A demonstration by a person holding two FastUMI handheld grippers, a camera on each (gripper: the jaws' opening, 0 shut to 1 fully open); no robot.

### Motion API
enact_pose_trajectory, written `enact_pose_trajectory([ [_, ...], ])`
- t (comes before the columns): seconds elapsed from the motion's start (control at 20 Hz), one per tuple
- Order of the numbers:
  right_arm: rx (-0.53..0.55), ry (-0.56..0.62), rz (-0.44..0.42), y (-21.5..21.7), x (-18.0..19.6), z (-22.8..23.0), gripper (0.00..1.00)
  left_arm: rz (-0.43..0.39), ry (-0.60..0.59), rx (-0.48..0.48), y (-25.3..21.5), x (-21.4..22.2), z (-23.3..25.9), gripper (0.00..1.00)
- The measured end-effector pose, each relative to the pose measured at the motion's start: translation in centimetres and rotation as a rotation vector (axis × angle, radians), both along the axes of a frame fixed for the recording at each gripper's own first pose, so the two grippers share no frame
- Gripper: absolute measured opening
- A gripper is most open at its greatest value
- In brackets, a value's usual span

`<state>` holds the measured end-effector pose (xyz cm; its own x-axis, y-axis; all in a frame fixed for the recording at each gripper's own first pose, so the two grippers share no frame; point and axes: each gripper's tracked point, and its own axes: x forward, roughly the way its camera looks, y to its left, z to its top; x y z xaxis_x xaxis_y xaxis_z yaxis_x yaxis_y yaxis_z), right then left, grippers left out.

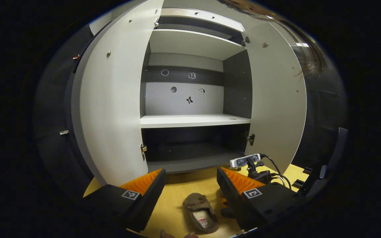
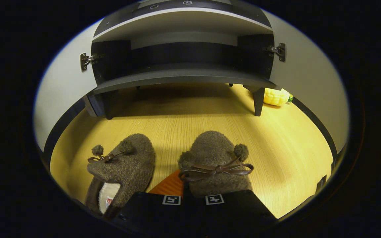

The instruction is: Grab one shoe with the right hand and put it into the shoe cabinet, grab the other shoe with the left hand and put it into the shoe cabinet; then close the right door with the right hand and the left door with the left hand.

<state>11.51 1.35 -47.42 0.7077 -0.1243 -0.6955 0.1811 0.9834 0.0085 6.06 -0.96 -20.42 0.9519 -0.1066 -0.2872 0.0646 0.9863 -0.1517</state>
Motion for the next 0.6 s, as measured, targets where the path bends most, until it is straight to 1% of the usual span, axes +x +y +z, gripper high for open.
enact_pose_trajectory([
  [0.05,0.01,0.002,-0.003,0.1,-0.1,0.5,0.12,0.001,0.001,0.001,0.0,-0.2,0.0,0.97],
  [0.1,0.016,0.005,0.009,0.1,0.0,0.0,0.05,0.003,-0.002,0.001,0.0,-0.3,0.3,0.98],
  [0.2,0.046,0.017,0.023,0.4,-0.3,0.6,0.05,0.003,-0.004,0.004,0.0,-0.8,0.6,0.97],
  [0.3,0.068,-0.002,0.035,0.9,-0.6,2.6,0.05,0.004,-0.004,0.002,0.1,-1.3,1.0,0.97],
  [0.45,0.028,-0.06,0.101,1.3,-1.3,8.2,0.05,0.006,-0.009,-0.014,0.3,-2.6,2.1,0.97],
  [0.5,0.022,-0.087,0.116,1.5,-1.4,10.9,0.05,0.013,-0.015,-0.009,0.6,-3.1,2.7,0.97],
  [0.6,0.021,-0.166,0.121,1.3,-1.1,17.2,0.05,0.031,-0.032,0.01,1.4,-4.0,4.0,0.98],
])
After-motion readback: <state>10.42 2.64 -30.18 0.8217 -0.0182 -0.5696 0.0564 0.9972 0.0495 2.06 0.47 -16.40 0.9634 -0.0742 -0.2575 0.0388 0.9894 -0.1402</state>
